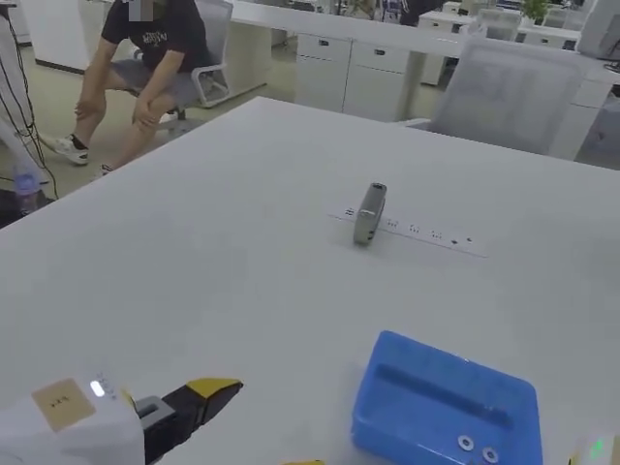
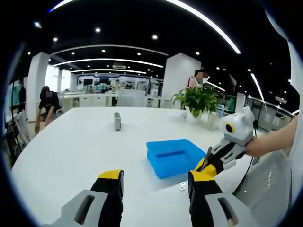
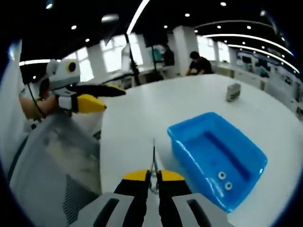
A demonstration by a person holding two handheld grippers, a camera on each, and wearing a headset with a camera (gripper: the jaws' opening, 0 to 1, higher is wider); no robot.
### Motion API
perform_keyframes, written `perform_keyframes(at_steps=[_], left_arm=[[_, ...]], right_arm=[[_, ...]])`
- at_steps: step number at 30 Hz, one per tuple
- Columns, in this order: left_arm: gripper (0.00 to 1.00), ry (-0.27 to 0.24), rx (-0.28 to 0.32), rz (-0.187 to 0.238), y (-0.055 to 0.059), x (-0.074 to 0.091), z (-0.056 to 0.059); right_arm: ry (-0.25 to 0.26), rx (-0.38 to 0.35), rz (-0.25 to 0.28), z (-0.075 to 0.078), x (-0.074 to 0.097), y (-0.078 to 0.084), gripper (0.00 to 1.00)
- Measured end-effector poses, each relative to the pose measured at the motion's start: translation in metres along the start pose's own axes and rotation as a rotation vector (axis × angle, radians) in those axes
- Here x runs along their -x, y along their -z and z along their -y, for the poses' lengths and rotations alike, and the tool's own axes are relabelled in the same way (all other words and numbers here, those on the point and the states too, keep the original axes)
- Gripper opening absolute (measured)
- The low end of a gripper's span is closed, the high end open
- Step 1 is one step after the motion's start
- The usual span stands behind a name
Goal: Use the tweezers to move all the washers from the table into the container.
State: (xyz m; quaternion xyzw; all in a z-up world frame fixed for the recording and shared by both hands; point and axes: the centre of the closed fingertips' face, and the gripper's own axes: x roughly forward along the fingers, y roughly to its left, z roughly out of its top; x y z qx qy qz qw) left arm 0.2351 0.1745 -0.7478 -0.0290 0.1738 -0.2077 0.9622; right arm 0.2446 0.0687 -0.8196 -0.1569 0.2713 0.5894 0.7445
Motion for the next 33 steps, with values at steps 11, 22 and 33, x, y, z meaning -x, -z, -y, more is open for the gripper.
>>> perform_keyframes(at_steps=[11, 22, 33], left_arm=[[0.53, -0.002, -0.006, -0.002, 0.0, 0.0, -0.001], [0.53, -0.009, -0.005, 0.001, 0.0, 0.0, -0.002], [0.53, -0.006, -0.009, -0.008, 0.001, 0.0, -0.001]], right_arm=[[0.014, 0.125, -0.036, -0.007, -0.001, 0.001, 0.03], [0.014, 0.131, -0.053, -0.009, 0.009, -0.006, 0.03], [0.007, 0.075, -0.018, 0.0, 0.023, -0.025, 0.03]])
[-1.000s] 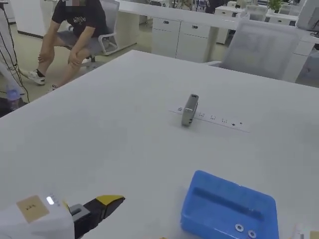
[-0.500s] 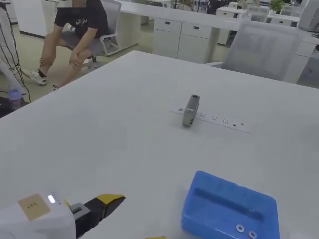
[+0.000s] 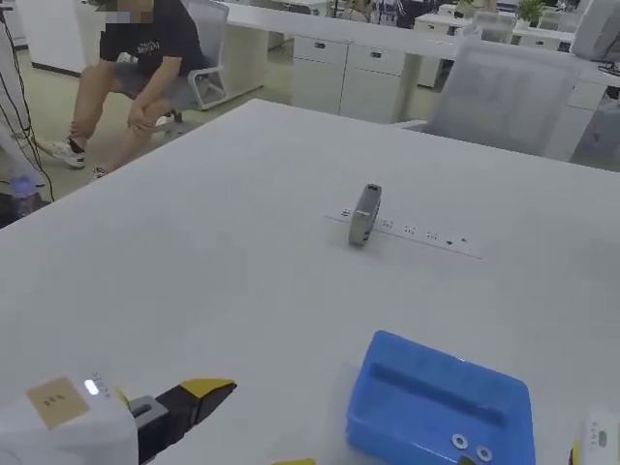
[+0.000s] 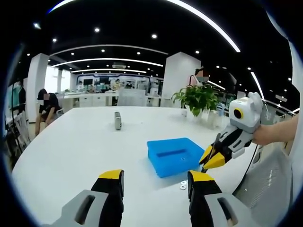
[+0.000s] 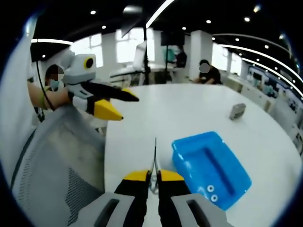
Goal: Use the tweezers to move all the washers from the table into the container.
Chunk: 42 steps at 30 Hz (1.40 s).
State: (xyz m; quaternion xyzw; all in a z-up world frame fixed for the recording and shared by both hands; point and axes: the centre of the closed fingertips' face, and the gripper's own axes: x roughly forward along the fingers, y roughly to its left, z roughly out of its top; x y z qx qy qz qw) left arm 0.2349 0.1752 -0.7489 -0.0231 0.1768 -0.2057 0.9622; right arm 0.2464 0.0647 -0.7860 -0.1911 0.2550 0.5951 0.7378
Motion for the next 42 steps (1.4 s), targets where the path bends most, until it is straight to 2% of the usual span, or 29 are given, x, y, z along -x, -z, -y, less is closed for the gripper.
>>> perform_keyframes(at_steps=[5, 9, 11, 14, 18, 23, 35, 42], left_arm=[[0.53, -0.001, 0.006, 0.005, -0.001, 0.0, -0.001], [0.53, 0.002, 0.005, 0.005, -0.001, 0.0, -0.001], [0.53, 0.003, 0.007, 0.006, -0.001, 0.0, -0.001], [0.53, 0.001, 0.008, 0.011, -0.002, 0.001, -0.001], [0.53, 0.0, 0.012, 0.016, -0.003, 0.001, -0.001], [0.52, 0.006, 0.01, 0.013, -0.002, 0.001, 0.0], [0.51, 0.005, 0.011, 0.009, -0.001, 0.001, 0.0], [0.51, 0.006, 0.012, 0.007, -0.001, 0.001, 0.0]], right_arm=[[0.014, -0.025, 0.008, 0.01, 0.006, -0.005, 0.03], [0.036, -0.161, 0.08, 0.026, 0.012, -0.016, 0.03], [0.052, -0.245, 0.141, 0.036, 0.016, -0.023, 0.03], [0.088, -0.318, 0.186, 0.053, 0.022, -0.027, 0.03], [0.124, -0.312, 0.178, 0.07, 0.026, -0.028, 0.03], [0.163, -0.331, 0.161, 0.084, 0.018, -0.027, 0.03], [0.172, -0.37, 0.118, 0.101, -0.005, -0.015, 0.03], [0.188, -0.418, 0.107, 0.118, -0.014, -0.002, 0.03]])
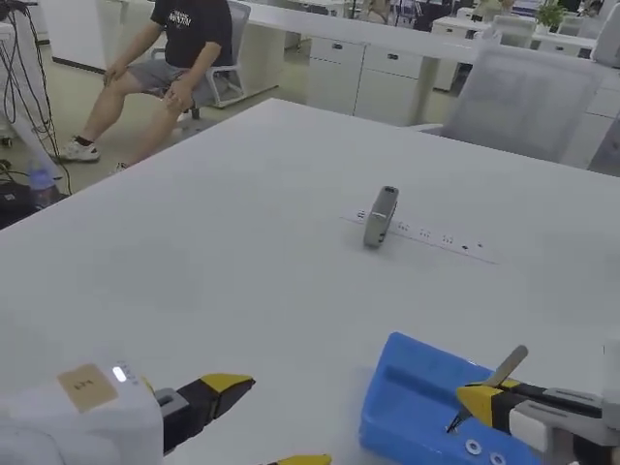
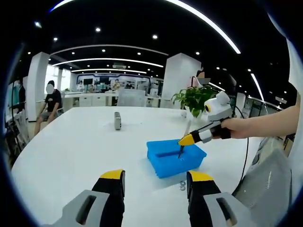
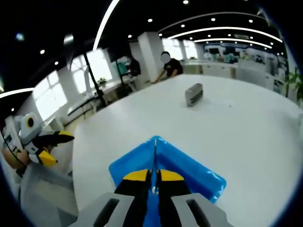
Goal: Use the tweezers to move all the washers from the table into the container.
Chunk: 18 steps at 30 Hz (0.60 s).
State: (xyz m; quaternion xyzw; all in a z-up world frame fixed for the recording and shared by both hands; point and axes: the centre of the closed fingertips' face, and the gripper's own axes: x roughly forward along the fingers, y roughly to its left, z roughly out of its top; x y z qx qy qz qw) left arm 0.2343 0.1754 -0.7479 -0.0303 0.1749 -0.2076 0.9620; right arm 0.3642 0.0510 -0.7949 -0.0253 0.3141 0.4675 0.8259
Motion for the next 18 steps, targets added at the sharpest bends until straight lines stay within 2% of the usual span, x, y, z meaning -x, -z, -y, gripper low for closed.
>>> perform_keyframes(at_steps=[5, 8, 18], left_arm=[[0.51, 0.002, -0.002, -0.005, 0.001, 0.0, 0.0], [0.51, 0.001, -0.002, -0.007, 0.001, -0.001, 0.0], [0.51, 0.005, -0.005, -0.013, 0.002, -0.001, 0.001]], right_arm=[[0.015, -0.036, -0.007, 0.006, -0.008, 0.007, 0.03], [0.021, -0.025, -0.026, 0.008, -0.012, 0.013, 0.03], [0.039, -0.005, -0.04, 0.014, -0.013, 0.017, 0.03]])
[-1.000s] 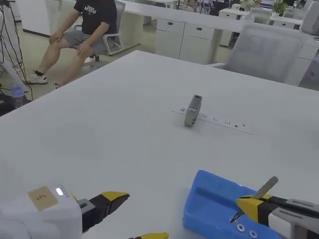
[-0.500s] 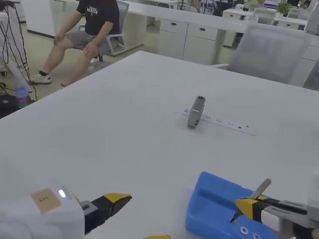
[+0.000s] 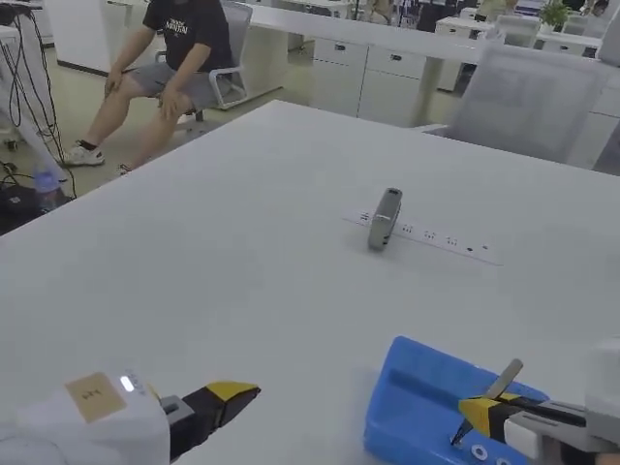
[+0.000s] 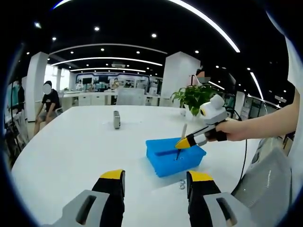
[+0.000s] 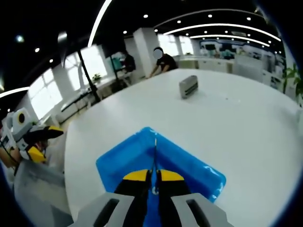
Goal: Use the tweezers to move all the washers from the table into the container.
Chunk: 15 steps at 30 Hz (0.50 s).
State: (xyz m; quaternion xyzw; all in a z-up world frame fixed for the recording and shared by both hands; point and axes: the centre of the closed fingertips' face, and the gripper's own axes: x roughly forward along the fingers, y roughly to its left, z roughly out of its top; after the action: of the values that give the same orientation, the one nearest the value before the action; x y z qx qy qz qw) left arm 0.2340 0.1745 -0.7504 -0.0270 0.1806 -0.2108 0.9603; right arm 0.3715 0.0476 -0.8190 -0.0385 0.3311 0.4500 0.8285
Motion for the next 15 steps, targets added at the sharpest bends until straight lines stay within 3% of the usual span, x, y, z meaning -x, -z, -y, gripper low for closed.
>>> perform_keyframes(at_steps=[6, 15], left_arm=[[0.51, -0.006, 0.001, 0.001, 0.0, 0.001, -0.001], [0.51, -0.007, 0.002, 0.002, 0.0, 0.001, -0.001]], right_arm=[[0.012, 0.009, 0.023, -0.001, 0.006, -0.005, 0.04], [0.0, 0.033, 0.091, -0.02, 0.027, -0.021, 0.04]])
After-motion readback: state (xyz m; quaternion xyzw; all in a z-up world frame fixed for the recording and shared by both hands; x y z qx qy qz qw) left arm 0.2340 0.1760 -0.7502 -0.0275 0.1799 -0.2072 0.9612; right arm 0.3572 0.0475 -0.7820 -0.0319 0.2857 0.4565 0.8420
